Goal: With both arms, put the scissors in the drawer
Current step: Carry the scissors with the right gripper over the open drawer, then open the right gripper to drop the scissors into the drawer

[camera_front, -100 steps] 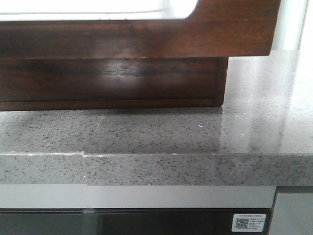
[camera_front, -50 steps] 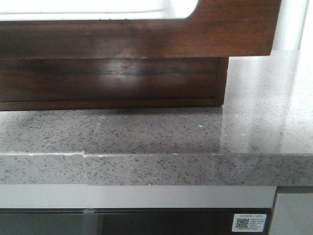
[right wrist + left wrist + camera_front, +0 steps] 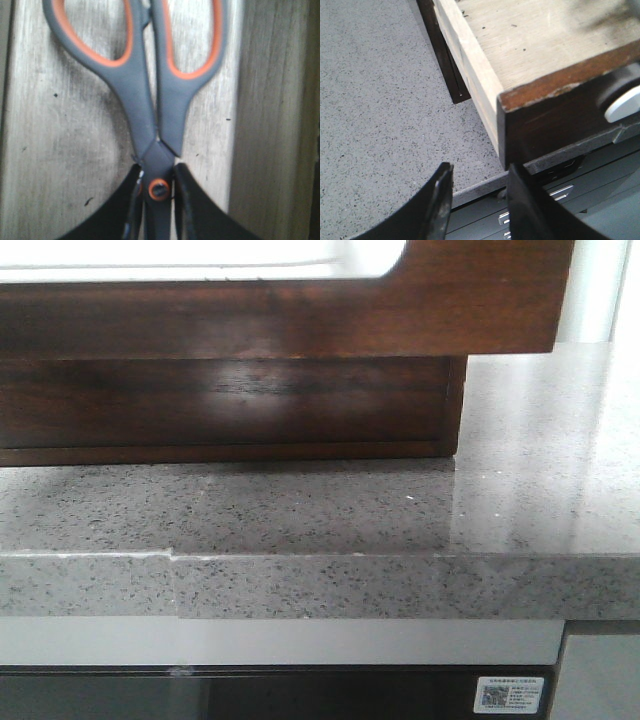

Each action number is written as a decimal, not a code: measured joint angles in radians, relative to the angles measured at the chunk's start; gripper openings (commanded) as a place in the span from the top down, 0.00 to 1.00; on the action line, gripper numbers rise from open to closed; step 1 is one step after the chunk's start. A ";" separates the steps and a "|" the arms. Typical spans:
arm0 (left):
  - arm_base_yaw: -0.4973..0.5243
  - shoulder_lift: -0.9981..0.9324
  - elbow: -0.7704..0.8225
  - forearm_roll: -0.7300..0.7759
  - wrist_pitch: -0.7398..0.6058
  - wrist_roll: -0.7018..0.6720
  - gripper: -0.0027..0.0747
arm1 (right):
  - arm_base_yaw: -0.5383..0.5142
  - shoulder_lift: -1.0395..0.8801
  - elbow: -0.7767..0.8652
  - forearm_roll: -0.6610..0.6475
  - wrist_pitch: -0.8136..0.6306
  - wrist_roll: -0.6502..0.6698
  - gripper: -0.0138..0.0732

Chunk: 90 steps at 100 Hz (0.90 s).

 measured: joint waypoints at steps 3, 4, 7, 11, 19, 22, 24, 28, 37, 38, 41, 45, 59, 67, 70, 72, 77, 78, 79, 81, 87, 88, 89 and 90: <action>0.000 0.000 0.000 0.000 0.000 0.000 0.66 | 0.000 0.000 0.000 -0.003 0.000 0.000 0.57; 0.000 0.000 0.000 0.000 0.000 0.000 0.66 | 0.000 0.000 0.000 -0.002 0.000 0.000 0.56; 0.000 0.000 0.000 0.000 0.000 0.000 0.66 | 0.000 0.000 -0.003 -0.002 0.000 0.000 0.55; 0.000 0.000 0.000 0.000 0.000 0.000 0.66 | 0.000 0.000 -0.005 -0.005 0.002 0.004 0.55; 0.000 0.000 0.000 0.000 0.000 0.000 0.66 | 0.000 -0.002 -0.028 -0.015 0.007 0.033 0.55; 0.000 0.000 0.000 0.000 0.000 0.000 0.66 | 0.000 -0.004 -0.039 -0.017 0.011 0.053 0.55; 0.000 0.000 0.000 0.000 0.000 0.000 0.66 | 0.000 -0.006 -0.048 -0.019 0.017 0.067 0.55; 0.000 0.000 0.000 0.000 0.000 0.000 0.66 | 0.000 -0.019 -0.066 -0.019 0.027 0.091 0.55; 0.000 0.000 0.000 0.000 0.000 0.000 0.66 | -0.006 -0.066 -0.086 -0.021 0.052 0.155 0.55; 0.000 0.000 0.000 0.000 0.000 0.000 0.66 | -0.009 -0.070 -0.087 -0.021 0.055 0.166 0.55; 0.000 0.000 0.000 0.000 0.000 0.000 0.66 | -0.016 -0.094 -0.089 -0.015 0.067 0.187 0.55; 0.000 0.000 0.000 0.000 0.000 0.000 0.66 | -0.033 -0.119 -0.089 -0.002 0.079 0.220 0.55; 0.000 0.000 0.000 0.000 0.000 0.000 0.66 | -0.173 -0.232 -0.048 0.121 0.091 0.306 0.55; 0.000 0.000 0.000 0.000 0.000 0.000 0.66 | -0.298 -0.303 0.021 0.215 0.060 0.328 0.55; 0.000 0.000 0.000 0.000 0.000 0.000 0.66 | -0.343 -0.326 0.062 0.247 0.043 0.335 0.55; 0.000 0.000 0.000 0.000 0.000 0.000 0.66 | -0.377 -0.342 0.080 0.270 0.028 0.338 0.55; 0.000 0.000 0.000 0.000 0.000 0.000 0.66 | -0.457 -0.379 0.147 0.324 -0.007 0.343 0.55; 0.000 0.000 0.000 0.000 0.000 0.000 0.66 | -0.468 -0.384 0.167 0.339 -0.018 0.346 0.55; 0.000 0.000 0.000 0.000 0.000 0.000 0.66 | -0.491 -0.395 0.177 0.346 -0.023 0.346 0.55; 0.000 0.000 0.000 0.000 0.000 0.000 0.66 | -0.524 -0.409 0.208 0.368 -0.037 0.348 0.55; 0.000 0.000 0.000 0.000 0.000 0.000 0.66 | -0.610 -0.447 0.305 0.429 -0.075 0.350 0.55; 0.000 0.000 0.000 0.000 0.000 0.000 0.66 | -0.631 -0.456 0.316 0.435 -0.084 0.351 0.55; 0.000 0.000 0.000 0.000 0.000 0.000 0.66 | -0.641 -0.461 0.337 0.446 -0.087 0.351 0.55; 0.000 0.000 0.000 0.000 0.000 0.000 0.66 | -0.661 -0.471 0.348 0.451 -0.097 0.352 0.55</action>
